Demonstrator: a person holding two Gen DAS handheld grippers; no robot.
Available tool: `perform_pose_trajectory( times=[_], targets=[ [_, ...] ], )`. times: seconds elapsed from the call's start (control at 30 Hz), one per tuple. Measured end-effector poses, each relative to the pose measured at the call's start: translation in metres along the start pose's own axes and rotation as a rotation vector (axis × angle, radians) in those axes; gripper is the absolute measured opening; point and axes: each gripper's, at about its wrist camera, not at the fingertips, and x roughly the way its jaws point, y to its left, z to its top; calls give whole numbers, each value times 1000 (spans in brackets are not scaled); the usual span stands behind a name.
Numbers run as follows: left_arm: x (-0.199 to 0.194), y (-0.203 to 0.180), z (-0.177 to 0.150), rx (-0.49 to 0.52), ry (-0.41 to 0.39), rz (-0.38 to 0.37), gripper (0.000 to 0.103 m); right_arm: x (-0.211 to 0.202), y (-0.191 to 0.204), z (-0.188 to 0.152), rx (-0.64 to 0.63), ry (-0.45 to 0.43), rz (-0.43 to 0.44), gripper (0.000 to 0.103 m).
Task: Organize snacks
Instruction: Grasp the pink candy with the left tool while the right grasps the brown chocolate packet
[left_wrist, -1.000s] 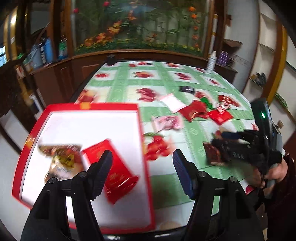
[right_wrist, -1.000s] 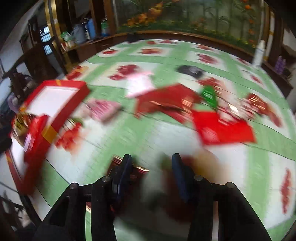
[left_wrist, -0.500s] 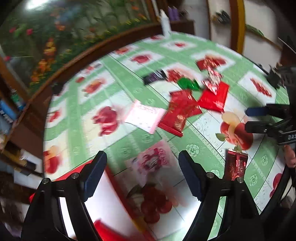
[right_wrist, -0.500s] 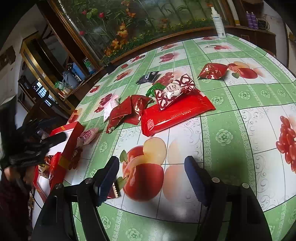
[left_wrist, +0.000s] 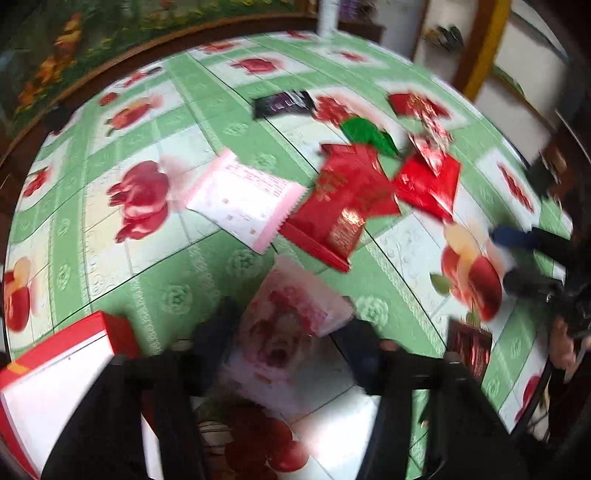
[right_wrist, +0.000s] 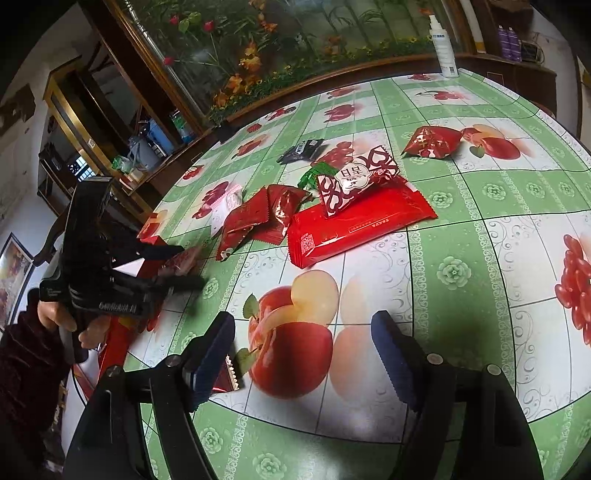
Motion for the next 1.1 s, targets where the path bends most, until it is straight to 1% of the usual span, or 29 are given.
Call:
perform_pose_trajectory(
  times=[0.03, 0.1, 0.2, 0.23, 0.33, 0.43, 0.47, 0.53, 0.57, 0.6, 0.7, 0.83, 0.9, 0.93, 0.97, 1.03, 1.07, 1.1],
  targets=[
    [-1, -2, -1, -7, -4, 9, 41, 0, 0, 0, 1, 0, -1, 78],
    [-5, -5, -6, -43, -13, -1, 34, 0, 0, 0, 1, 0, -2, 78],
    [-13, -8, -16, -102, -22, -44, 30, 0, 0, 0, -1, 0, -6, 78],
    [-14, -8, -17, -124, -23, -48, 25, 0, 0, 0, -3, 1, -8, 78],
    [-24, -12, -36, -216, -29, -47, 24, 1, 5, 0, -17, 7, -28, 79],
    [-37, -18, -60, -285, -33, -44, 24, 0, 14, -3, -33, 16, -78, 79],
    [-40, -19, -66, -301, -34, -51, 24, -3, 17, -4, -32, 16, -69, 79],
    [-48, -19, -81, -343, -42, -75, 24, -12, 24, -8, -4, 13, 3, 79],
    [-52, -20, -90, -368, -48, -85, 24, -16, 31, -12, 7, 26, 34, 79],
    [-54, -21, -95, -380, -52, -86, 24, -18, 39, -17, 4, 47, 43, 79],
    [-60, -24, -107, -390, -73, -93, 24, -17, 65, -32, -19, 124, -9, 79],
    [-60, -25, -109, -391, -81, -112, 24, -4, 89, -43, 2, 217, 22, 78],
    [-61, -24, -111, -392, -84, -117, 24, 7, 93, -42, 19, 226, 5, 77],
    [-61, -24, -112, -392, -85, -121, 24, 11, 93, -39, 22, 209, -13, 77],
    [-61, -23, -112, -391, -86, -126, 24, 13, 93, -36, 15, 196, -37, 73],
    [-61, -24, -112, -390, -88, -127, 25, 18, 91, -28, -24, 179, -113, 51],
    [-61, -24, -112, -390, -88, -128, 25, 20, 88, -24, -50, 167, -167, 30],
    [-61, -24, -113, -388, -90, -129, 25, 21, 85, -19, -54, 157, -176, 27]
  ],
)
